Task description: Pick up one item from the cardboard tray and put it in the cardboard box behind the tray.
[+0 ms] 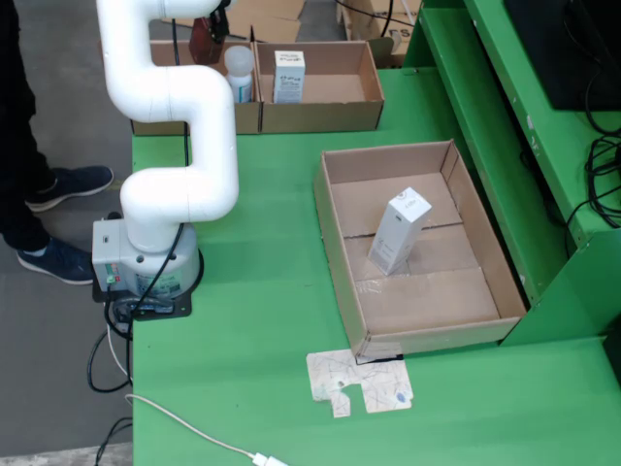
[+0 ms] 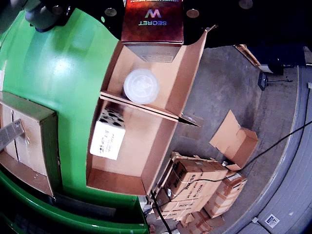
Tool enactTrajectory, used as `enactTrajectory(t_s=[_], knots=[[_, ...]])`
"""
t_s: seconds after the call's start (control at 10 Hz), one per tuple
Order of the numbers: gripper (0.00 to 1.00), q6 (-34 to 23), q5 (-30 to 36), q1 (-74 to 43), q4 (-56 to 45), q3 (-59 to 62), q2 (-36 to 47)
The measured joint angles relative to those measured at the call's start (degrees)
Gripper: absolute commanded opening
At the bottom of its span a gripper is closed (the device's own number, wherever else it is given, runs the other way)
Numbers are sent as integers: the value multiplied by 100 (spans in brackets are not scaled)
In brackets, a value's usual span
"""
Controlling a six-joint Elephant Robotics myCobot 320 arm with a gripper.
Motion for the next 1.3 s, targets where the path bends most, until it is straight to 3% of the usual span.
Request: enactTrajectory(t_s=[1.3], knots=[[0, 642, 167, 53, -642, 0, -97]])
